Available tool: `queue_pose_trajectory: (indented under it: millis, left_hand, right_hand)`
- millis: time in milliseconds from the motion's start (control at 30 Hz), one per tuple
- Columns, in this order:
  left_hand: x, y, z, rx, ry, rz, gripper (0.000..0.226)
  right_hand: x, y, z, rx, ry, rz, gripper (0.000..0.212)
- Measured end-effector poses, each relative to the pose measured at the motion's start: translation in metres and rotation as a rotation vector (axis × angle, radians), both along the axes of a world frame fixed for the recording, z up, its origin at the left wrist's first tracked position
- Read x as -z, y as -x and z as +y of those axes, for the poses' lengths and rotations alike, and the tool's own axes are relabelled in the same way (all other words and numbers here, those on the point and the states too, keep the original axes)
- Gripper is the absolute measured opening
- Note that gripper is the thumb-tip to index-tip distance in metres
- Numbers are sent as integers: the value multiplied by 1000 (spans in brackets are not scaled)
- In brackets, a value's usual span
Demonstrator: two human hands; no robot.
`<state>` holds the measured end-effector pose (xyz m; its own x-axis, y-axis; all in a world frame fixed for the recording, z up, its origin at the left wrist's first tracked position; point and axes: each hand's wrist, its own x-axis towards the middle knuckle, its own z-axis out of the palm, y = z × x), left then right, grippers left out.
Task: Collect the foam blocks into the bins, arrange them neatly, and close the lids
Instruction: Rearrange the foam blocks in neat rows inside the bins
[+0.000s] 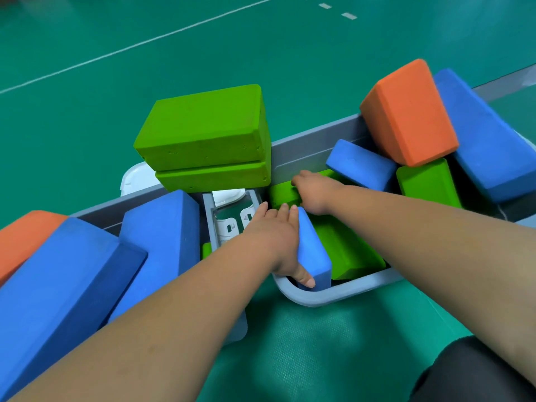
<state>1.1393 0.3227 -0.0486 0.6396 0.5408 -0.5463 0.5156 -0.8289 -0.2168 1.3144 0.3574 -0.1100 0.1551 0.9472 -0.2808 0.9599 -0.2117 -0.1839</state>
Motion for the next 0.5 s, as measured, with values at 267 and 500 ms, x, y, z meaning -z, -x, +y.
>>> queue_pose_trajectory:
  millis: [267, 500]
  left_hand:
    - [4, 2, 1, 24, -15, -17, 159]
    - [3, 2, 3, 28, -2, -15, 159]
  right_hand:
    - [16, -19, 16, -27, 66, -224, 60]
    - [-6, -15, 13, 125, 59, -274, 60]
